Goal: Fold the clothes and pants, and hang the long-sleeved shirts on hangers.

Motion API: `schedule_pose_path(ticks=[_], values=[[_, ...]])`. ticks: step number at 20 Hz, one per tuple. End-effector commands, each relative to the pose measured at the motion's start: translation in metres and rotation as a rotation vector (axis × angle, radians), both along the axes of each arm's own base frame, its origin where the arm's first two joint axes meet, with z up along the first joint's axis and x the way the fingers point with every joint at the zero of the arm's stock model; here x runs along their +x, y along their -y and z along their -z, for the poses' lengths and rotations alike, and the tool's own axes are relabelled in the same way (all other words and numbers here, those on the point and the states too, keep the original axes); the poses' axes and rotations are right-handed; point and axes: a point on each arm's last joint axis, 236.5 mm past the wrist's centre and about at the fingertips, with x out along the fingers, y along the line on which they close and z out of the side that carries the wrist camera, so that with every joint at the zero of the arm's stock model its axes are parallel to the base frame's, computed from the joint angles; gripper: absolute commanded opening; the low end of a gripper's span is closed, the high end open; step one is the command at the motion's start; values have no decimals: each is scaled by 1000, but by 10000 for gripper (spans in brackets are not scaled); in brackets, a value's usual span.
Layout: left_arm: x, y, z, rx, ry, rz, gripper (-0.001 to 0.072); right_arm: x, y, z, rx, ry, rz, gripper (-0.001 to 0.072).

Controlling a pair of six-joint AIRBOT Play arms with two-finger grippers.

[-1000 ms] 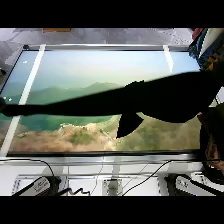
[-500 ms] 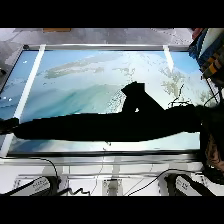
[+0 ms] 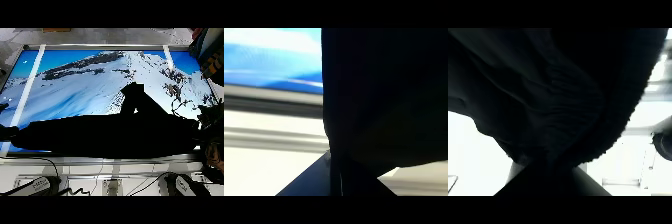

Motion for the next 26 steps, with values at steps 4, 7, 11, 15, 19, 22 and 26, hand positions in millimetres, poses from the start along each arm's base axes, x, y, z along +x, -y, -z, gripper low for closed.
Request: schedule_pose_path(ticks=[4,7,11,15,19,22,26], values=[[-7,-6,9,15,-41,19,645,4,4,8,-21,23,2,655],[3,-13,10,46,2,25,681,13,9,10,-43,61,4,672],[25,-27,3,110,87,10,554,61,36,11,-158,262,11,513],[64,-32,-18,182,206,-11,535,148,78,-24,-339,647,32,18],[97,-8,-24,195,270,89,484,153,115,-41,-399,724,218,14],[123,12,-27,209,327,168,484,96,146,-19,-314,570,456,13],[151,48,-30,213,387,281,484,81,115,11,175,549,757,57]])
